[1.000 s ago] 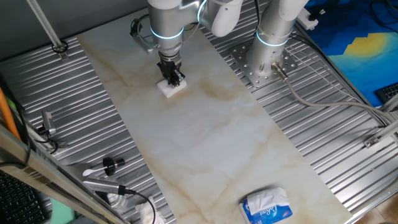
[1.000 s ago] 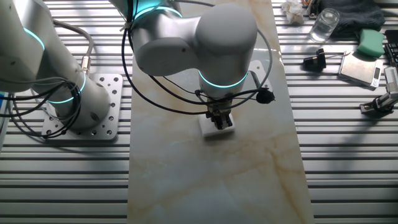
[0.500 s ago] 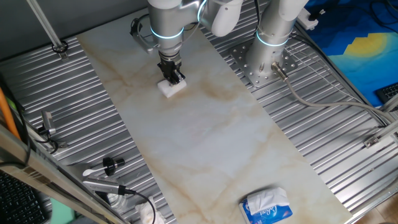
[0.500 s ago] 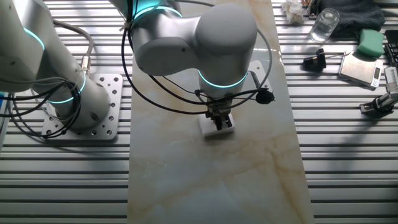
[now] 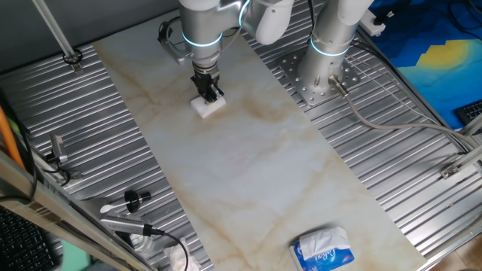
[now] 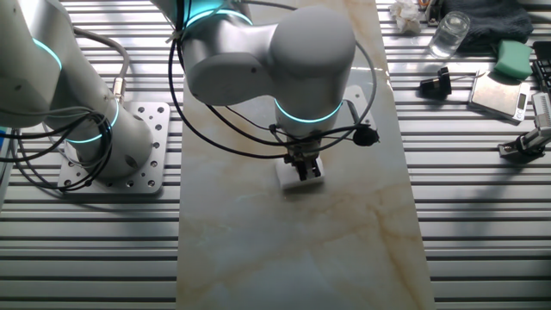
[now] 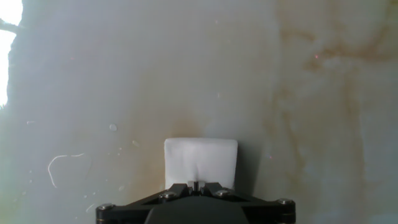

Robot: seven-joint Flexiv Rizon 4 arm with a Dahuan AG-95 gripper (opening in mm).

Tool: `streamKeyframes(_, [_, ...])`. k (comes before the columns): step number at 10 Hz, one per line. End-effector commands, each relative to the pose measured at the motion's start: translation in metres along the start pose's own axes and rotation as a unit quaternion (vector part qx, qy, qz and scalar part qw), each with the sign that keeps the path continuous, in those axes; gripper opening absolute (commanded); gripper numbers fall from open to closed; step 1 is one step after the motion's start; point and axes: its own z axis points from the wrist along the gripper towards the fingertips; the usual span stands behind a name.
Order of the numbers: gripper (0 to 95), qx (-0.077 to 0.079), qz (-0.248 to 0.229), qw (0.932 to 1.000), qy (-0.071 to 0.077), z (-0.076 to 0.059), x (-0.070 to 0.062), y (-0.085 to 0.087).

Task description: Clean the tabletop with a sponge

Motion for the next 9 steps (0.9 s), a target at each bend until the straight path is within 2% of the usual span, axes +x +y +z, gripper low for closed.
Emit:
streamKeyframes(1, [0.0, -0.003, 0.008, 1.0, 0.001, -0.0008, -0.0019, 0.0037])
streamKeyframes(5, [0.0, -0.01, 0.02, 0.9997, 0.0, -0.0006, -0.0051, 0.0112])
streamKeyframes(8, [0.0, -0.023, 0.032, 0.9992, -0.001, -0.0005, -0.0053, 0.0116])
streamKeyframes(9, [0.0, -0.018, 0.027, 0.9995, 0.001, -0.0005, -0.0054, 0.0116])
